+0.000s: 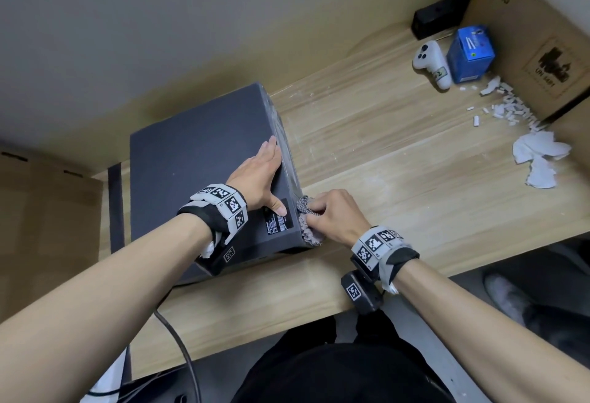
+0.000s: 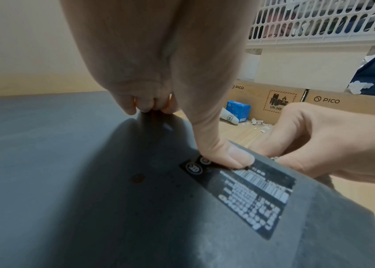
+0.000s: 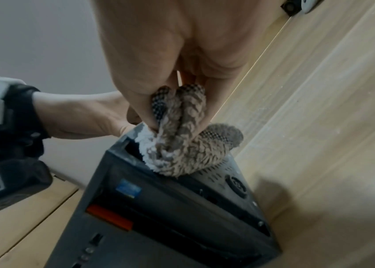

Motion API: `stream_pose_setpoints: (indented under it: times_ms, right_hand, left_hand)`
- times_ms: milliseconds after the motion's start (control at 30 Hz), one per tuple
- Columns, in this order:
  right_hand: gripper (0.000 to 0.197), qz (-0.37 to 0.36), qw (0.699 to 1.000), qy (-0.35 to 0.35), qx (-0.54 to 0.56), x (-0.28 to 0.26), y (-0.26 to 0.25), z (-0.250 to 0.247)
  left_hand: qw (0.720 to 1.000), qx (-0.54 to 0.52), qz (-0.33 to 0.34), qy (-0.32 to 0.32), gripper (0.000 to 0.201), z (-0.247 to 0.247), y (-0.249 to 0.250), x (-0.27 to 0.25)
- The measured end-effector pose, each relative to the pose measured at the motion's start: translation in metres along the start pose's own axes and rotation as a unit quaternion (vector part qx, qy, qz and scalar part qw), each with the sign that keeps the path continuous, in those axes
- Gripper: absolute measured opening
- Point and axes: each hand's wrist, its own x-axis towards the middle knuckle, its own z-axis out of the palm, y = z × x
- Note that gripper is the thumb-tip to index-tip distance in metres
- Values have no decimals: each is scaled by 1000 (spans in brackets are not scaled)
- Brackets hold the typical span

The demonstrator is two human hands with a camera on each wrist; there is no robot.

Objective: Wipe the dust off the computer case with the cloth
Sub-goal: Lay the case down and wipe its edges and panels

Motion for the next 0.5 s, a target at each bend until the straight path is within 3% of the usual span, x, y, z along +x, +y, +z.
stream_pose_setpoints:
  times_ms: [100, 300, 367, 433, 500]
  right_hand:
    - [43, -18, 999, -13, 33, -6, 2, -1]
    - [49, 44, 970, -165, 170, -9, -6, -26]
    - [35, 66, 969, -131, 197, -9, -2, -36]
    - [12, 107, 963, -42, 245, -3, 8, -41]
    - [10, 137, 954, 28, 266, 8, 23, -41]
  left_hand:
    - [1000, 1, -3, 1, 145, 1, 1, 1]
    - [1000, 10, -9, -1, 144, 0, 3, 1]
    - [1000, 9, -9, -6, 144, -1, 2, 0]
    - [1000, 6, -9, -9, 144, 0, 1, -1]
    - [1000, 6, -4, -9, 144, 0, 1, -1]
